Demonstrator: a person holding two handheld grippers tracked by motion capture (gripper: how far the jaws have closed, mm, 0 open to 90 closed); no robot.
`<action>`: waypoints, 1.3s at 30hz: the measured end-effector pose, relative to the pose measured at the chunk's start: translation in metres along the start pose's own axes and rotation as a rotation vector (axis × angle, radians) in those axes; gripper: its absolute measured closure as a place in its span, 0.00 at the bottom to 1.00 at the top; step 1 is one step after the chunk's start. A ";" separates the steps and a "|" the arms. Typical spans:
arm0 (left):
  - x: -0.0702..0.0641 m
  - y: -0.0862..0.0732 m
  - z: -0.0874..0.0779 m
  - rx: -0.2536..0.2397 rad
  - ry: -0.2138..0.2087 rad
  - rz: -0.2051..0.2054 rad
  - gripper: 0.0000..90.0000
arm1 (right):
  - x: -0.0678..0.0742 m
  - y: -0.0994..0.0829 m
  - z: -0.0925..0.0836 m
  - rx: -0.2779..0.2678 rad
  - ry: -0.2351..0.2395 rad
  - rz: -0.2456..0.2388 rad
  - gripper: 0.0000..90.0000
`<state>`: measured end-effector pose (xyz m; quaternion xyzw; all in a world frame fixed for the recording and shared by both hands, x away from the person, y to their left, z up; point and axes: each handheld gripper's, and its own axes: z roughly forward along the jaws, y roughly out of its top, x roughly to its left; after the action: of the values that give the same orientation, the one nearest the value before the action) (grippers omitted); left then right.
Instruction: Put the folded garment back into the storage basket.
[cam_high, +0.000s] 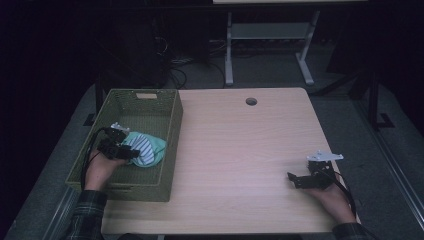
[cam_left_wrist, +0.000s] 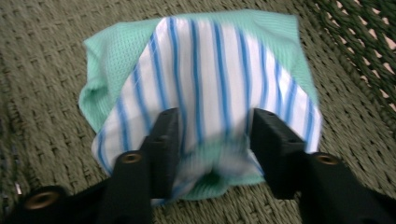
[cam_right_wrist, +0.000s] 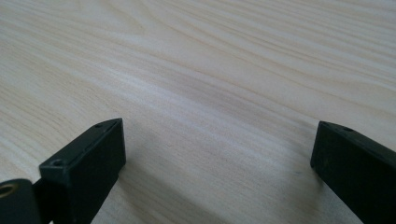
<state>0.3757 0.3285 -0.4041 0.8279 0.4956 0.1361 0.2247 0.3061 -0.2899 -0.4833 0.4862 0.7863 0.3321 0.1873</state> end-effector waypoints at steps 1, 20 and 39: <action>0.000 0.000 0.000 -0.003 0.004 -0.006 0.52 | 0.000 0.000 0.000 0.000 0.000 -0.001 0.03; -0.011 0.022 -0.032 -0.140 -0.076 -0.006 0.15 | 0.000 0.000 0.000 0.000 0.003 -0.008 0.03; -0.087 0.068 -0.053 -0.256 -0.235 0.107 0.15 | 0.000 0.000 0.000 -0.001 0.003 -0.005 0.03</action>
<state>0.3627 0.2365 -0.3236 0.8280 0.3995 0.1121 0.3772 0.3061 -0.2899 -0.4833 0.4837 0.7877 0.3326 0.1871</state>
